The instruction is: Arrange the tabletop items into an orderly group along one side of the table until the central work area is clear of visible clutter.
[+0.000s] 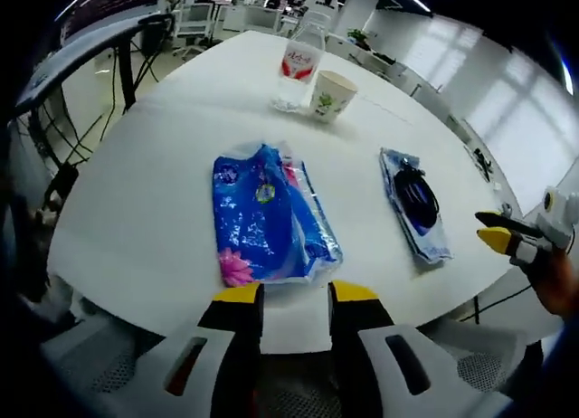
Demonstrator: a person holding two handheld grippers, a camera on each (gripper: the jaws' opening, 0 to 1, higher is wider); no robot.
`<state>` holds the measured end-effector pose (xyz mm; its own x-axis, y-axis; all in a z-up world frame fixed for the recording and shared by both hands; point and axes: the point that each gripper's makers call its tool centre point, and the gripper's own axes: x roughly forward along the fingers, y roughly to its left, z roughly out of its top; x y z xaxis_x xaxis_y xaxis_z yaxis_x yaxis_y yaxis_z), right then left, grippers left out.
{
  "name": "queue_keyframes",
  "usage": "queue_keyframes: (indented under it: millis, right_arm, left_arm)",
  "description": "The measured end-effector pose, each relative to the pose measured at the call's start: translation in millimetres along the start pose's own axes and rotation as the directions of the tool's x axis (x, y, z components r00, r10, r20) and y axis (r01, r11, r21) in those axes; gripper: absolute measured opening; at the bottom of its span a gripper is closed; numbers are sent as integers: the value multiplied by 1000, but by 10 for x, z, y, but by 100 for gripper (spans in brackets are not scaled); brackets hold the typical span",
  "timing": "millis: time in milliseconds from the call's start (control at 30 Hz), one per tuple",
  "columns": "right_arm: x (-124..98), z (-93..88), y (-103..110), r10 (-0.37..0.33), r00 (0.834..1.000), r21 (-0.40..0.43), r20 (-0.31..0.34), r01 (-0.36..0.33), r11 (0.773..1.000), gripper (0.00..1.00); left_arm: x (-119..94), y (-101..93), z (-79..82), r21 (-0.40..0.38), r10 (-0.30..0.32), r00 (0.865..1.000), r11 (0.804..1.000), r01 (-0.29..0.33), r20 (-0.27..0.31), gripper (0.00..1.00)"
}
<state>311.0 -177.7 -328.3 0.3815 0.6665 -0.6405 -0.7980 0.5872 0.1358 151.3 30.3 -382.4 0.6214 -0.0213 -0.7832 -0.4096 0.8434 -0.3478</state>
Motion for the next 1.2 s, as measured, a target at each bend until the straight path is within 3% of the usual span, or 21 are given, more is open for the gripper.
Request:
queue_keyframes:
  millis: [333, 600, 833, 1200]
  right_arm:
    - [-43, -32, 16, -1, 1000, 1, -10, 1, 1000, 49]
    - [-69, -35, 40, 0, 1000, 4, -11, 0, 1000, 49]
    - [-100, -50, 36, -7, 1000, 11, -10, 7, 1000, 49]
    - [-139, -67, 35, -11, 1000, 20, -17, 11, 1000, 48]
  left_arm:
    - [-116, -106, -92, -113, -12, 999, 994, 8, -37, 29]
    - [-39, -210, -100, -241, -66, 995, 969, 48, -69, 31]
    - [50, -176, -90, -329, -61, 995, 944, 30, -85, 33]
    - [124, -184, -78, -395, -56, 996, 918, 26, -64, 26]
